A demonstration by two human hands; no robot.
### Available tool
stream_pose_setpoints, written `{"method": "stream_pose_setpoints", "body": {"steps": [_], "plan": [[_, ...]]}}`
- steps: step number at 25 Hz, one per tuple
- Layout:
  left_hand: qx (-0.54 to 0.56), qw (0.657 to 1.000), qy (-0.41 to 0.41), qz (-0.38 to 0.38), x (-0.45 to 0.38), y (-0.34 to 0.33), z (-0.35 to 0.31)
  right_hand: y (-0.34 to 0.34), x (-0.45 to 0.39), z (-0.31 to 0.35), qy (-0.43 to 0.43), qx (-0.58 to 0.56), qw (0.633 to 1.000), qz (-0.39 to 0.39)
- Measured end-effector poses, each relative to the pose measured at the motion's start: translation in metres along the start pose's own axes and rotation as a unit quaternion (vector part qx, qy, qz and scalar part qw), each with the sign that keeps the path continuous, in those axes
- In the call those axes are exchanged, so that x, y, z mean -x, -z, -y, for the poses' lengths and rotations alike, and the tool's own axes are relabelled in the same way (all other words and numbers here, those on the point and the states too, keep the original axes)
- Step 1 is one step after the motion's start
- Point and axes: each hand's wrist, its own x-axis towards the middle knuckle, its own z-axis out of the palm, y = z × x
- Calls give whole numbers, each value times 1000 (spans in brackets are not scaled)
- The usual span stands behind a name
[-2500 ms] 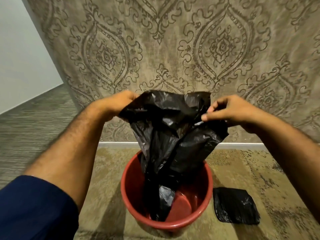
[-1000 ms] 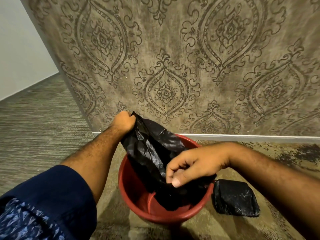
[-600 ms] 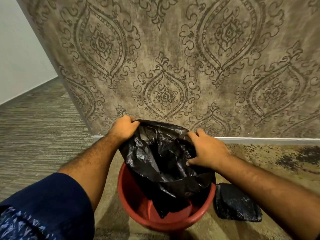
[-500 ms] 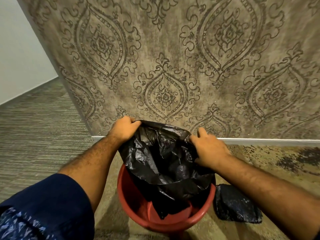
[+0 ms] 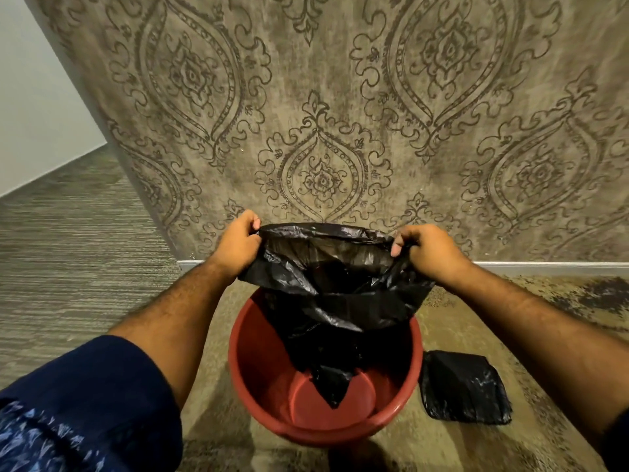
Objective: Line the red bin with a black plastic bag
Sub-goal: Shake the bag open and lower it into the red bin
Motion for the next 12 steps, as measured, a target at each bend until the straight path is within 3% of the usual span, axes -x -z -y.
{"method": "stream_pose_setpoints", "body": {"steps": [3,7,12], "plan": [[-132,990,-24,42,-2,-8,12,-8,-8,-10,-40,19,999,27],[-246,961,56,118,4,-23,20,-25,1,-24,-119,-104,971,176],[-170,957,138,190,9,-23,13,-2,10,-41,-129,-104,913,373]]}}
